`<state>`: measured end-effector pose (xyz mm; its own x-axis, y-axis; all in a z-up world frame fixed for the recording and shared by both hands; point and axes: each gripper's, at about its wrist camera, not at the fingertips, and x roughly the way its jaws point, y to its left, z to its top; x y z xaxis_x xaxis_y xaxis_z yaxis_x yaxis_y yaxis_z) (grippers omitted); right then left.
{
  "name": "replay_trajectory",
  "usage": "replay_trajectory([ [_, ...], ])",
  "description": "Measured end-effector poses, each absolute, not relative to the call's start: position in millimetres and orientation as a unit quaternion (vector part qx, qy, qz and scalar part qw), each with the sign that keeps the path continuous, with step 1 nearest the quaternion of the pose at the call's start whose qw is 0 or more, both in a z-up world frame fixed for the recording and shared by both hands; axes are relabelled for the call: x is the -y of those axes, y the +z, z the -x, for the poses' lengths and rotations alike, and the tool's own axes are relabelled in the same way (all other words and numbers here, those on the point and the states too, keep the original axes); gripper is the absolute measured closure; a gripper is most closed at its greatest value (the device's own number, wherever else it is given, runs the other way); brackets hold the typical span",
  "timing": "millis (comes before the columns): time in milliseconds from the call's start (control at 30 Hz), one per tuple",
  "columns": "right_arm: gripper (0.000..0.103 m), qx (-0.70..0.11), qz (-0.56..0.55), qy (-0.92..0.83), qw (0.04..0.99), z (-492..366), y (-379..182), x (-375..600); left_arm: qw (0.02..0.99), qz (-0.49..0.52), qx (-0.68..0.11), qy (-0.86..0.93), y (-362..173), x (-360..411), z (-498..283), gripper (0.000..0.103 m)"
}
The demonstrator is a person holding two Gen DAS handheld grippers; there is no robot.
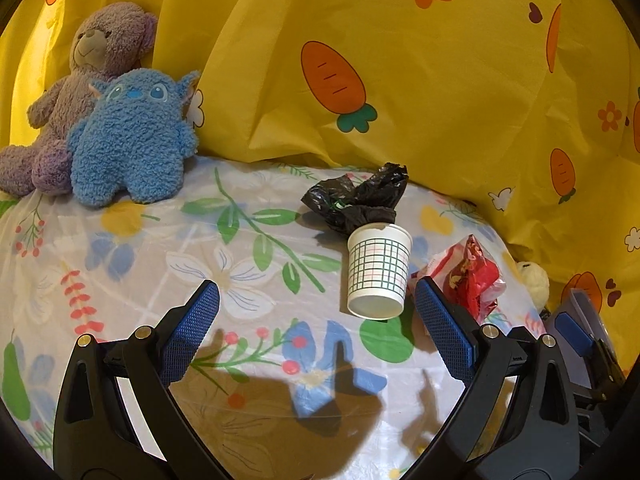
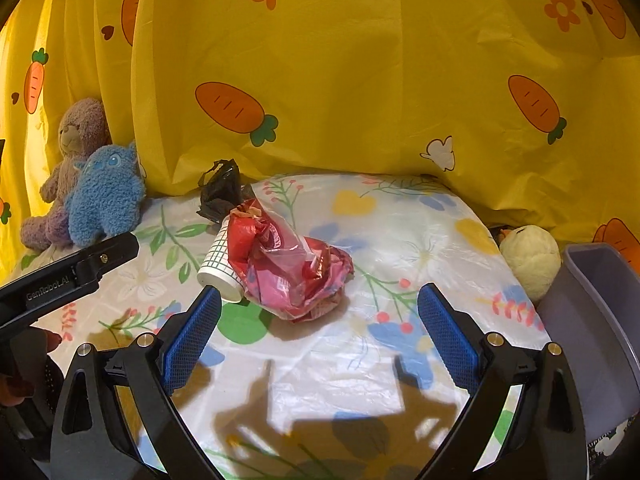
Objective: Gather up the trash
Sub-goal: 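Grasp the red plastic bag with the right gripper while the left grasps the green-grid cup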
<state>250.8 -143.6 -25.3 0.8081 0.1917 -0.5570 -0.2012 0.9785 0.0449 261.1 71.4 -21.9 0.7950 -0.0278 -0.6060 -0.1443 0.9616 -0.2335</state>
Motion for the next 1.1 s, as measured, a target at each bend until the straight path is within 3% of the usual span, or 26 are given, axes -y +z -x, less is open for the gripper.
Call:
replay_trajectory([
  [167, 0.014, -0.300, 0.011, 0.107, 0.948, -270.2, -33.2, 132.1, 0.935, 0.138, -0.326, 0.020, -27.7, -72.0, -279.7, 0.006],
  [400, 0.052, -0.325, 0.012, 0.116, 0.939, -288.3, -50.9, 131.8, 0.933, 0.133, -0.334, -0.002, -39.4, -63.4, -304.6, 0.006],
  [567, 0.072, -0.312, 0.009, 0.118, 0.943, -287.2, -51.4, 140.3, 0.931, 0.127, -0.340, -0.029, -47.7, -50.7, -320.7, 0.007],
  [667, 0.096, -0.308, 0.002, 0.116, 0.944, -286.0, -50.6, 150.1, 0.929, 0.126, -0.345, -0.037, -51.9, -45.7, -331.2, 0.007],
  [1100, 0.098, -0.310, -0.033, 0.111, 0.944, -282.9, -55.5, 177.6, 0.931, 0.121, -0.343, -0.029, -46.9, -25.7, -377.6, 0.007],
])
